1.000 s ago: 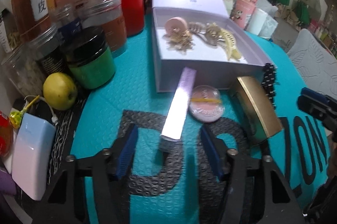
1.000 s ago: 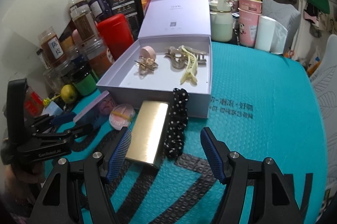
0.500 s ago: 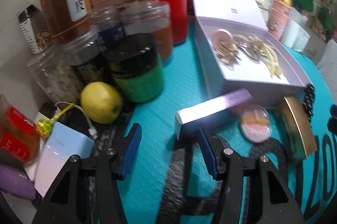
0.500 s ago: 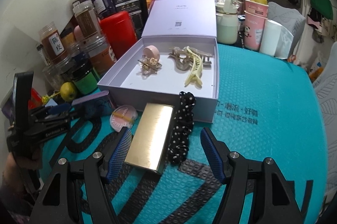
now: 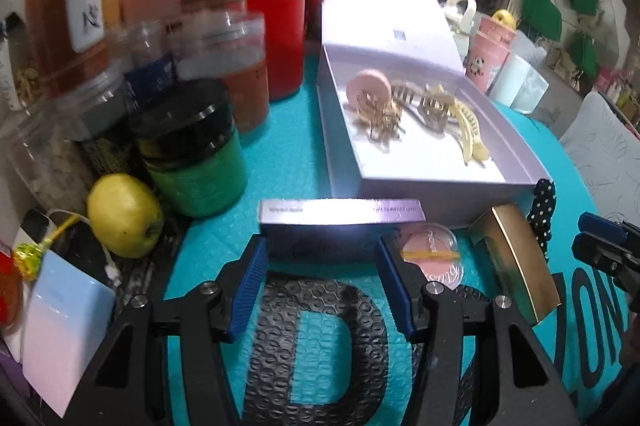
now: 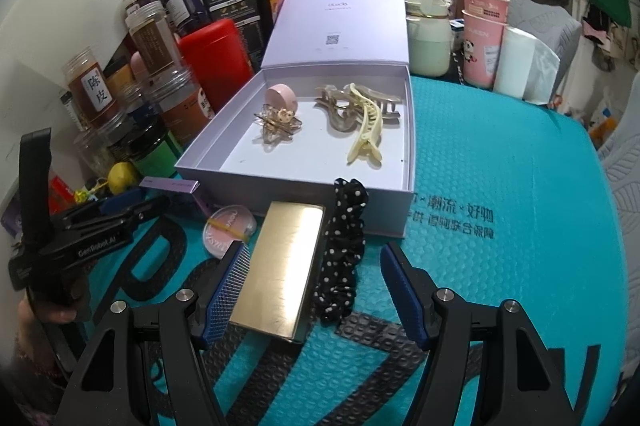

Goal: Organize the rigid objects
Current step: 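Grasp the lavender lens box with the left gripper while the right grasps the polka-dot scrunchie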

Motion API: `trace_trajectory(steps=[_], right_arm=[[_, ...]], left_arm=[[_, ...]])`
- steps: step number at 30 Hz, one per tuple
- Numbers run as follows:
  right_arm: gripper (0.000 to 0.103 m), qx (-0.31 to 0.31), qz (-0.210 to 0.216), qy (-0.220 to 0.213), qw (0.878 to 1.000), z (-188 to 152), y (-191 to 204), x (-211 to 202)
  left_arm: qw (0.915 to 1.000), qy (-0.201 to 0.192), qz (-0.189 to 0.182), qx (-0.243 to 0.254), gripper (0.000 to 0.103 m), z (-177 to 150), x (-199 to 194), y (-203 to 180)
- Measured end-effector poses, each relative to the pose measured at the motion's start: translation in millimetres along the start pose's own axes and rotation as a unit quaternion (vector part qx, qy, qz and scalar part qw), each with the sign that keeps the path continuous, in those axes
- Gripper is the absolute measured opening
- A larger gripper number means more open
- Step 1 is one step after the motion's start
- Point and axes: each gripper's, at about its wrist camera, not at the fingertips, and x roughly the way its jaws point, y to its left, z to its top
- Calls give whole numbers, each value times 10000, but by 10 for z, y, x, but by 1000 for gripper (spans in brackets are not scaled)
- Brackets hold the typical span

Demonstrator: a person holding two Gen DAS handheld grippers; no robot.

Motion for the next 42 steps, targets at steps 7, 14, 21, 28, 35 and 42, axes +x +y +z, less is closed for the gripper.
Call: trace_trajectory(steps=[7,14,21,28,35,42], right_arm=[[69,98,9,32,9999,-22,-63,16],[69,156,42,38,9999,-16,-109,33],[69,202,12,62,9998,-21,-166,42],[69,232,-2,110,9997,-13,-209,80],[69,219,-7,178,9996,-20,-208,131],[69,253,15,214,9994,-11,-243,195]], left_arm=[[9998,-180,-6,-35,103,-6,21,-26],[9997,-146,-84,164,103,29,122,-140],[9999,-69,-45,111,103,104,289,-175],[9998,86,-92,-121,103,137,398,-140],[9988,2,-384,-288,101,129,400,-59],[9989,-187,-421,-88,100,113,278,-120]])
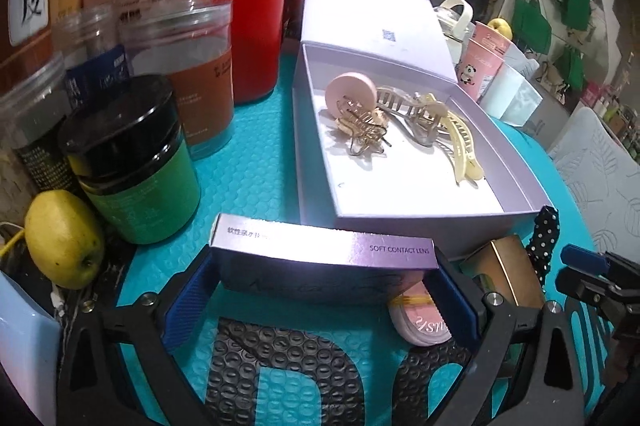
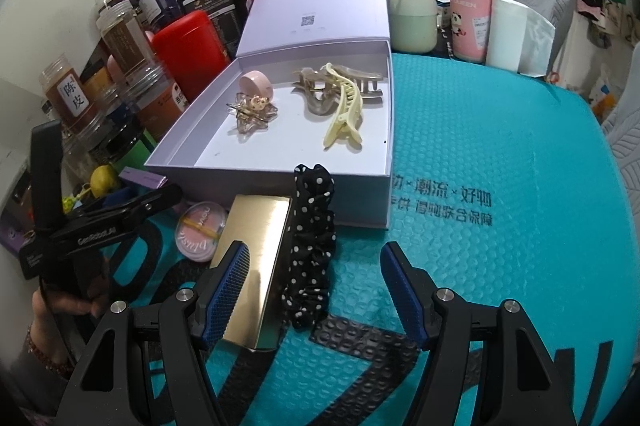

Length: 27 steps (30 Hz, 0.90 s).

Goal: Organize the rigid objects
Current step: 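Grasp the lavender lens box with the left gripper while the right grasps the polka-dot scrunchie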

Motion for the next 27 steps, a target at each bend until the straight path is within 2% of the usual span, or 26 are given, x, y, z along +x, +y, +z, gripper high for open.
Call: trace_trajectory(steps=[2,9,17,22,23,25,27], right_arm=[[68,-8,67,38,10000,3,-18,26],[50,98,203,192,9996,13,-94,93],[46,23,303,218,9993,43,-107,182],[35,33,581,209,9981,71,-132,207],[32,37,637,205,9978,76,-133,211],[16,88,791,194,9966,91,-132,210],[14,81,716,223,9971,87,-127,222]], left_arm=[[10000,-10,-6,1,100,0,-33,-5],[9994,2,-196,-281,100,-36,-208,2],[9997,-28,-131,-196,100,-78,-321,-76],[9995,69,-137,-259,100,-87,-284,-95],[9995,102,-137,-282,100,-88,-279,-95],[9993,101,-170,-332,100,-92,-295,-94],[9994,72,-122,-312,100,-86,-321,-107]])
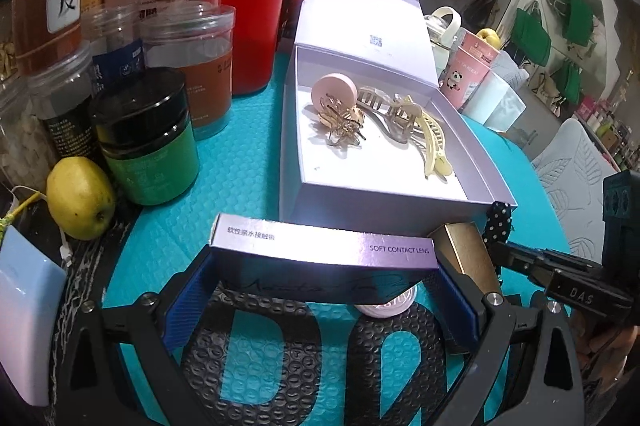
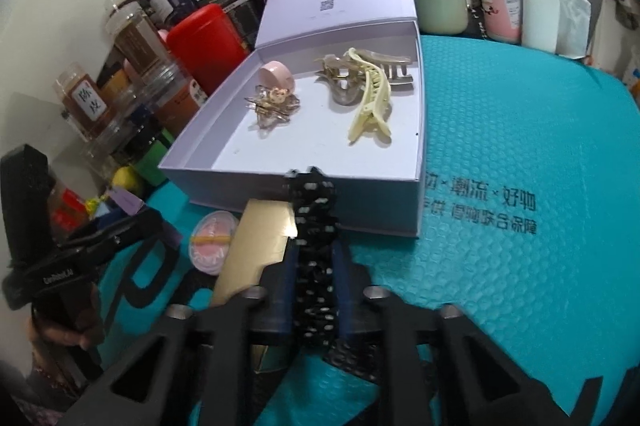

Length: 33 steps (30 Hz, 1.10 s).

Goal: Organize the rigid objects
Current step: 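Grasp the lavender lens box with the left gripper while the right grasps the polka-dot scrunchie, then lift the lens box and scrunchie and carry both toward the gift box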

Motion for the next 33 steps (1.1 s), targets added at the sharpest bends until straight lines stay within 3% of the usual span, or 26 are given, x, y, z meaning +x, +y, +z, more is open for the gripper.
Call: trace_trajectory(steps=[9,22,33], right_arm=[[14,94,-43,-78,9999,-81,-2,-100],[14,72,-183,-213,9996,-358,113,-459],[14,185,-9,-236,9996,-582,178,-688]], left_arm=[[9998,21,96,160,100,-76,-42,-47],[9987,109,-205,446,100,-232,-224,-269],[9979,27,-212,617,100,-309,-436,-426]])
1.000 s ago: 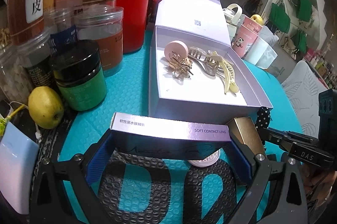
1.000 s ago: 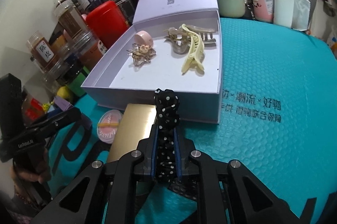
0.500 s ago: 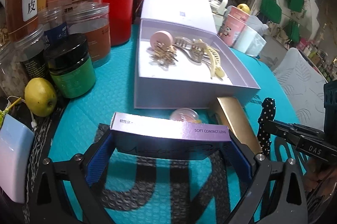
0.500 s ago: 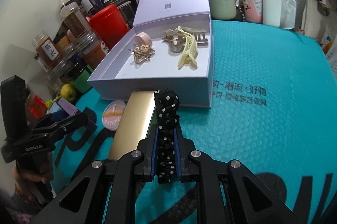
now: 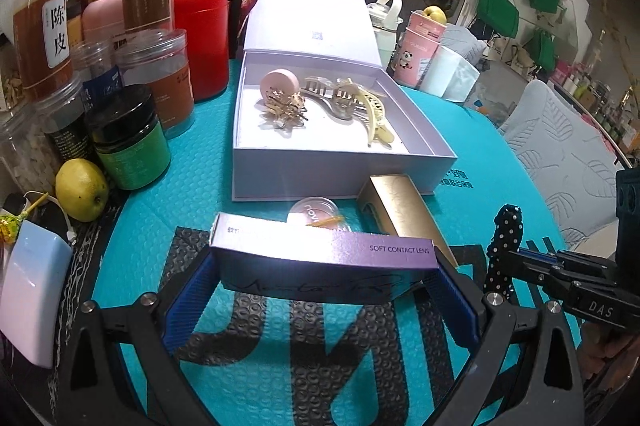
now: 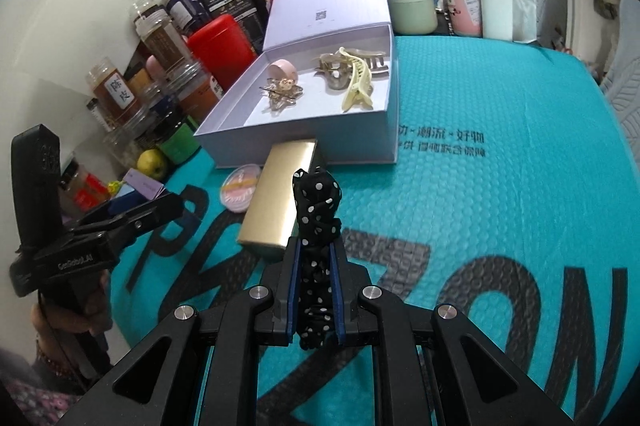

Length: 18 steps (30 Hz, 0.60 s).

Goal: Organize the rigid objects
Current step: 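Lift the lens box and scrunchie and carry both toward the gift box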

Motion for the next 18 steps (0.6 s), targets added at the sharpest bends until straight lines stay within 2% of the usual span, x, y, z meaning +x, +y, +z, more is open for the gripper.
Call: trace_trajectory(steps=[9,18], right_arm=[[14,-179,165,-86,9997,-11,106,-161],[14,-433,242,-269,9984,148,166,-324]], left_arm=[[9999,-53,-91,126,100,56,-94,-139],[9990,-261,-100,346,100,244,-203,-298]])
